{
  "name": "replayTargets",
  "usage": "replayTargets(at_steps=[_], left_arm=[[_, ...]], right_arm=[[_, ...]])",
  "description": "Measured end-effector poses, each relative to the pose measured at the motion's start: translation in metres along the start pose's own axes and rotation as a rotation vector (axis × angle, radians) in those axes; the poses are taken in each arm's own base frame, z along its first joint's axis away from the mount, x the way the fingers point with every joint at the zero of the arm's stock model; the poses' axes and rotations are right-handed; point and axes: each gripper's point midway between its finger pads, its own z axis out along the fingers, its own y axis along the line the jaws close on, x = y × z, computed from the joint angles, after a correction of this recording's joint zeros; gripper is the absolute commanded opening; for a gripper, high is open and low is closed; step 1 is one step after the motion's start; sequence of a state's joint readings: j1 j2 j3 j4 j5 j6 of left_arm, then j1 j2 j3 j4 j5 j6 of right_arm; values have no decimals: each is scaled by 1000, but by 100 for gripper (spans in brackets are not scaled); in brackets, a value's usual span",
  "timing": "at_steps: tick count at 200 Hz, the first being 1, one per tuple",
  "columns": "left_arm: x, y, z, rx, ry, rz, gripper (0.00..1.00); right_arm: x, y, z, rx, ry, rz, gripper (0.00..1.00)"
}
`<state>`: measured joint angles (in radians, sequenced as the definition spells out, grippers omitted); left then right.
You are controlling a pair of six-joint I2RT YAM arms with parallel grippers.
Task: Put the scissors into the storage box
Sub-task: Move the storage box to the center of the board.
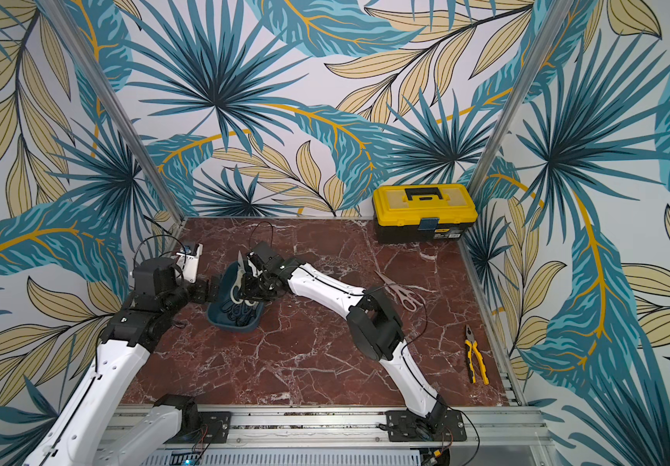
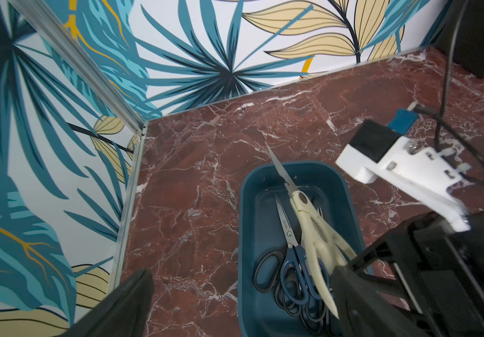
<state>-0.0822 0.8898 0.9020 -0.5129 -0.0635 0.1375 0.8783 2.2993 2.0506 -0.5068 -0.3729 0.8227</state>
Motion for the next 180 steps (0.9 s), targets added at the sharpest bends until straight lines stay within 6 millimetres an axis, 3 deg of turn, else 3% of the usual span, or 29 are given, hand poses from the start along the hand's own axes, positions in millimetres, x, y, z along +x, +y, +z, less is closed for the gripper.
replayTargets(at_steps=[17,40,59,117,180], left_arm=[[-3,2,-3,-8,-13,-1,100],[-3,2,-3,-11,-14,-1,100],[-3,2,-3,-12,-16,-1,100],[-4,3,-3,-13,-18,1,100],[0,2,5,-12,4,4,100]], right_arm=[[-4,1,17,-25,0,20,31],[4,-22,43,15,32,61,31],[8,-35,54,50,39,67,31],[7,-50,49,136,-2,53,32],[10,-87,17,300,-38,33,34]])
